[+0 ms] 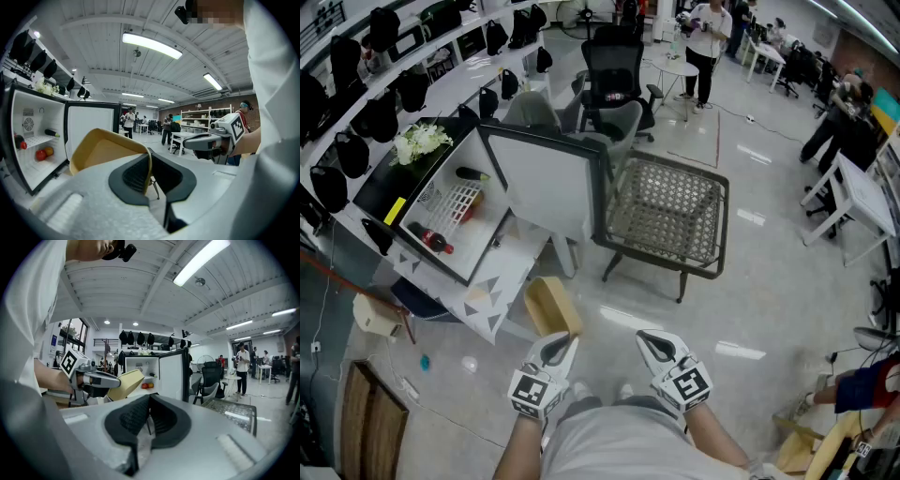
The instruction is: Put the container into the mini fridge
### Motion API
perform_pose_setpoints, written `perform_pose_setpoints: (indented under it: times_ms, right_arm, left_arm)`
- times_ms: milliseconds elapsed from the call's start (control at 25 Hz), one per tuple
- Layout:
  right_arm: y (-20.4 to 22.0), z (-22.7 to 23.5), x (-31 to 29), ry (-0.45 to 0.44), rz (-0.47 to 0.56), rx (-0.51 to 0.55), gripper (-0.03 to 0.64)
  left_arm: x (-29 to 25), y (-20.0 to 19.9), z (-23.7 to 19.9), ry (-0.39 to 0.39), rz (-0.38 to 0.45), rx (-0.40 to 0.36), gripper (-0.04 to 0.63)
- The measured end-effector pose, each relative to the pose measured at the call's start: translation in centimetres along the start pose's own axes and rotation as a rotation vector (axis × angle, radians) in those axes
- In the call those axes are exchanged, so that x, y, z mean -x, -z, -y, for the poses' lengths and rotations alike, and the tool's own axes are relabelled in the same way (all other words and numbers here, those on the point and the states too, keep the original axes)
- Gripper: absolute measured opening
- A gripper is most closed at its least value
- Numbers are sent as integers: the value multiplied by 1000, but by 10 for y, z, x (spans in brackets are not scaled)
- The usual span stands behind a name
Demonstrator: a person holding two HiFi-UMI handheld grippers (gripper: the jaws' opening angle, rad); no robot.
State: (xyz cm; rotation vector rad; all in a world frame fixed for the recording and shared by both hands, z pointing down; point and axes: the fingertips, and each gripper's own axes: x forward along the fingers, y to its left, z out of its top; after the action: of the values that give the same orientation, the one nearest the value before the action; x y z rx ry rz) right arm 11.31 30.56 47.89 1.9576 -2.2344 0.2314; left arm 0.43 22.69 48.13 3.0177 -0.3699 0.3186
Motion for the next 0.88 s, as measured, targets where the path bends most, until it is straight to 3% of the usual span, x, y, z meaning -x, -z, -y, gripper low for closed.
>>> perform_pose_setpoints:
  times_ms: [320, 680, 880]
  right_arm:
    - [-2, -32, -23, -32, 12, 29, 3]
    - [-8, -49, -64, 12, -9, 37, 3]
    - [-5, -49, -89, 32, -18, 44, 3]
  left_arm:
    - [17, 6, -21, 43, -8, 5, 26]
    - [28, 8, -65, 70, 12, 8, 26]
    - [27, 18, -99, 62, 4, 57, 26]
